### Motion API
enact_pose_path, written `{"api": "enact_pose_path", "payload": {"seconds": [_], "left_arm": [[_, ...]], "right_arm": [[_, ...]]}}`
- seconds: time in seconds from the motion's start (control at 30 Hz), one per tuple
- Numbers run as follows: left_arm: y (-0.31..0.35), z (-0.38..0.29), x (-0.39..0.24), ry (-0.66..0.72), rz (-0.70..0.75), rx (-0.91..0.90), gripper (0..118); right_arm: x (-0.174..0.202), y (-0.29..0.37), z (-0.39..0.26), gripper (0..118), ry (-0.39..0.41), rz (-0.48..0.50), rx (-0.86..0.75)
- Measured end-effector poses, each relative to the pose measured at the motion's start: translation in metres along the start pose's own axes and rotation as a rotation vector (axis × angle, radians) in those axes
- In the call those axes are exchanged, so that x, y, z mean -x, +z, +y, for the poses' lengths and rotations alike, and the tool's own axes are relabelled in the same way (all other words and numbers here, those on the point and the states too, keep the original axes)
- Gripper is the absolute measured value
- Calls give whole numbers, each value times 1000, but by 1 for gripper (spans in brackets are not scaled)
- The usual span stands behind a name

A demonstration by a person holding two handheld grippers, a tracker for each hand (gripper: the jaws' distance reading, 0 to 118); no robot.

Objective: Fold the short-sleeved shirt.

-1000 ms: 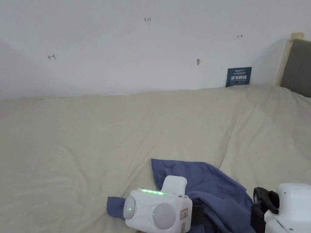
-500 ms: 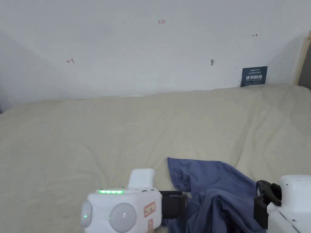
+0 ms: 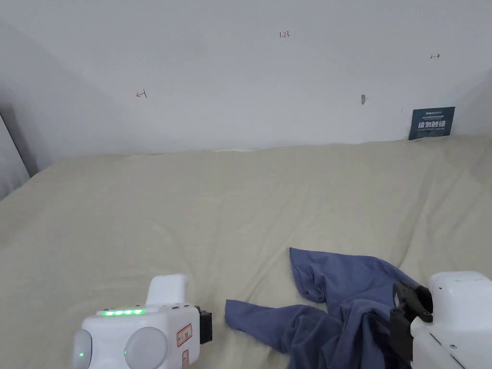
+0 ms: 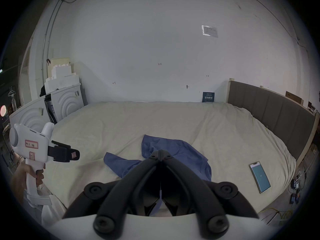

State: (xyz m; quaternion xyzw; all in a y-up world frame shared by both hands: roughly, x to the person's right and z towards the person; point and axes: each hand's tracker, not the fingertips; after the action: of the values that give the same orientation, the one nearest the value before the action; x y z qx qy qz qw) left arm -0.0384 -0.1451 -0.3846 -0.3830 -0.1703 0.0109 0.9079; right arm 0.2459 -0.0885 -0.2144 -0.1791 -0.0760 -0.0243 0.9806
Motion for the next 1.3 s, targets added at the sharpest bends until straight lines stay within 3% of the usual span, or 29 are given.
{"api": "enact_pose_path", "payload": {"seconds": [0.17,0.2,0.23,0.3,0.33,0.37,0.53,0.7,0.8,0.83,0.9,0.97,1.07,1.3], "left_arm": [[-32,8,0,45,-9,37,0],[-40,12,1,68,-4,49,7],[-51,17,3,71,0,63,28],[-73,26,3,79,2,99,95],[-81,29,4,71,-2,107,107],[-87,33,3,70,-4,98,108],[-134,43,-7,-30,54,169,106],[-169,35,-20,-52,21,199,106],[-179,24,-24,-65,20,226,97],[-178,20,-30,-121,78,200,93],[-171,14,-36,-201,79,147,70],[-167,12,-38,-186,94,92,65],[-161,10,-30,-158,108,81,8],[-134,21,-24,-123,67,46,5]], "right_arm": [[0,-12,1,3,-1,21,19],[-1,-16,3,3,-11,32,28],[-3,-18,4,3,-29,45,35],[-6,-21,7,3,-37,41,22],[-7,-24,9,3,-31,31,22],[-8,-27,11,3,-19,17,21],[-18,-46,11,3,-20,-11,44],[-24,-66,3,3,-27,-27,90],[-21,-71,4,3,-19,-36,105],[-20,-73,4,3,-20,-38,108],[-20,-76,3,3,-24,-40,118],[-23,-79,0,3,-32,-45,127],[-22,-78,1,3,-47,-47,131],[-27,-76,10,3,-35,-64,131]]}}
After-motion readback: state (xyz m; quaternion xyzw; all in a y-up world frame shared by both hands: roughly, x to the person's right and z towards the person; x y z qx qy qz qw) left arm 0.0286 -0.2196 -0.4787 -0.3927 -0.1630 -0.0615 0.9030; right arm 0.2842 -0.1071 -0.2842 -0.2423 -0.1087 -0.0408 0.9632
